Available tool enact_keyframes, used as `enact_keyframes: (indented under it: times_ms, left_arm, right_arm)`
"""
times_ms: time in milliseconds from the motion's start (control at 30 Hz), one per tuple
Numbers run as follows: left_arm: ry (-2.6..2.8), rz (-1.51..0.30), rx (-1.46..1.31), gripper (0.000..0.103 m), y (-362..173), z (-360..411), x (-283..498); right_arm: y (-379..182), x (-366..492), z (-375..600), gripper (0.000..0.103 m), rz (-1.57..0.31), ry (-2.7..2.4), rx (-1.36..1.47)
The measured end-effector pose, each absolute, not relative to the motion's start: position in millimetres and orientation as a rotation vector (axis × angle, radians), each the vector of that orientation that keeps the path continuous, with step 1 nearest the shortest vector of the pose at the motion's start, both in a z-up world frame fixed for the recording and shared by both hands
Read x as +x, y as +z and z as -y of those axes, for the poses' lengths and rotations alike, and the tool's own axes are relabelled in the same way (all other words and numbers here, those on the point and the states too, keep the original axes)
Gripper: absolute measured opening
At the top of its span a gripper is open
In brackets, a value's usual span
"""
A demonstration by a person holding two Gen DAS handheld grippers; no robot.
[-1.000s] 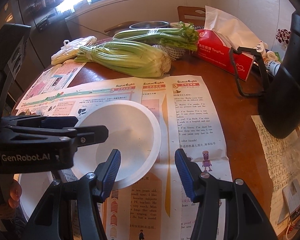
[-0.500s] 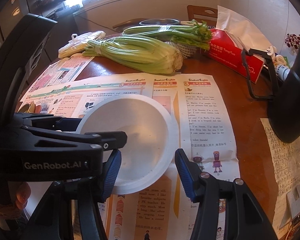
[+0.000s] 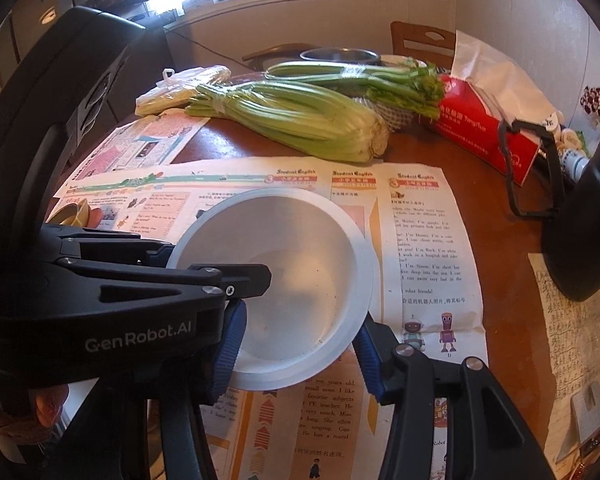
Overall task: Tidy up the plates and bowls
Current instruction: 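Scoop the second paper bowl into the nested bowls with the left gripper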
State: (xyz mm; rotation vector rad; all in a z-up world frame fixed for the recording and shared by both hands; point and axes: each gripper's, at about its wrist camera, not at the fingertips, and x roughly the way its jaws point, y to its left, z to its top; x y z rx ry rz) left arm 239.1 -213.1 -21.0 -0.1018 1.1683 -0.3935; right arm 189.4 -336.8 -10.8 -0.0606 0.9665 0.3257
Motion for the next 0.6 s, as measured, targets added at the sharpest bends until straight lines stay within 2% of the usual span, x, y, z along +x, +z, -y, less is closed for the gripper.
enact_keyframes:
  times_ms: [600]
  left_arm:
    - [-0.347,-1.051,-0.151,0.031,25.0,156.8,171.1]
  right_arm:
    - [31.5,136.1,290.1,0.052,-0.857,0.401,-0.129]
